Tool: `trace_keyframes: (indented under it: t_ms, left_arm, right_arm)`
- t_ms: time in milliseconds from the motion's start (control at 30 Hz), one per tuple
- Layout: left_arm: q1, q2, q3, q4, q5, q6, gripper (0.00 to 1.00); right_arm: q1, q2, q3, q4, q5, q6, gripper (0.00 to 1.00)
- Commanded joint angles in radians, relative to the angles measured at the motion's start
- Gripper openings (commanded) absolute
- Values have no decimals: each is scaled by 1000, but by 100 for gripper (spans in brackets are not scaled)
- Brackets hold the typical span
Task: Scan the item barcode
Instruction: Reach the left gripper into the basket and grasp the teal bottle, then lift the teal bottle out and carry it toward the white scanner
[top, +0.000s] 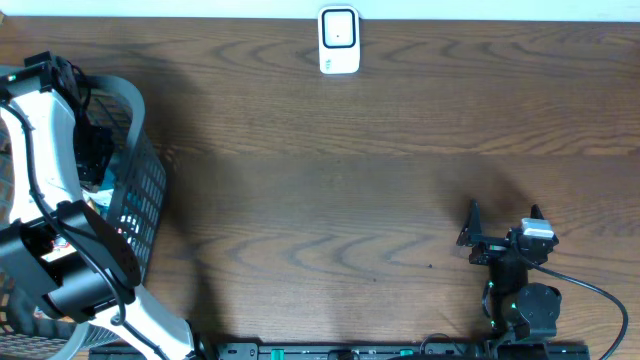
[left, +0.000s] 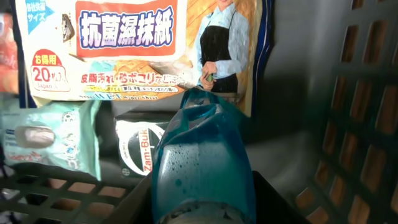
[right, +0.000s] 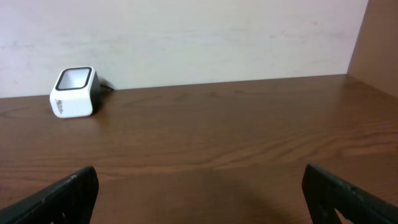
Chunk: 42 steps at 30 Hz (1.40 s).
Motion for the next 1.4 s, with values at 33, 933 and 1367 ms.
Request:
trace_keyframes:
  t_ms: [33,933,1367]
  left_arm:
    - [6,-135,21,-18,-36,61,24]
    - [-135,-890,23,275,602,-56,24]
    - [-750,-521,-14,237,395,-57,24]
  right_arm:
    - [11,-4,-1,-4,-2,-9,99]
    - [11,-4,-1,-4,-2,-9,99]
    - [11,-4,-1,-4,-2,-9,99]
